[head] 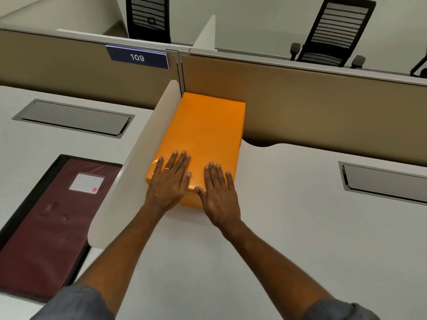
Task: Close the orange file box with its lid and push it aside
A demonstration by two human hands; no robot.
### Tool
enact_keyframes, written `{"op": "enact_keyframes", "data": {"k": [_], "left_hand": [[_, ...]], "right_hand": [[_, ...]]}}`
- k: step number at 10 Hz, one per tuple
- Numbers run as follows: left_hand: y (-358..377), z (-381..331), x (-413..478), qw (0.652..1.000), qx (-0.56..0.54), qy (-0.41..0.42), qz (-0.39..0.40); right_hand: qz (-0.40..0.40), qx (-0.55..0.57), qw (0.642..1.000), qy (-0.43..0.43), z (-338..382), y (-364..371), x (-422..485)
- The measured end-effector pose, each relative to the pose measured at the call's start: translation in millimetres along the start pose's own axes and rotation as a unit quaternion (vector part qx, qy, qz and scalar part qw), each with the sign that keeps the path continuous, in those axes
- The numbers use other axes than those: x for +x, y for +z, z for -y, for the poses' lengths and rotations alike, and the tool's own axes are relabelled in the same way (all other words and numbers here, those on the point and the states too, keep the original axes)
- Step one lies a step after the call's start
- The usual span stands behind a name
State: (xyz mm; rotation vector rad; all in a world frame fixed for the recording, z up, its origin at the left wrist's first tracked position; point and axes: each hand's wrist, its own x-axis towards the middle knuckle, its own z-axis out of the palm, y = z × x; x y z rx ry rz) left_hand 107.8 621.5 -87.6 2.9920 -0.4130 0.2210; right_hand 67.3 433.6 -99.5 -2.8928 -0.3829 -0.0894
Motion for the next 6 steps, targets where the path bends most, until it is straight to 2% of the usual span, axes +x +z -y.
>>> {"op": "enact_keyframes", "data": {"k": [2,4,6], "left_hand": [[-3,0,1,1.0,0.012,-0.001,0.02],[-12,-13,-8,0.999,0.008,0.02,-0.034],[-14,-104,-12,0.996,-0.036,0.064,-0.04]], "right_hand": [[0.025,0.009,1.0,-0.015,-2,-6,1],[-0.045,0.024,0.999,-0.011,-27,-26,-18],[-0.055,0.018,0.994,0.094,-116,-45,-67]]}}
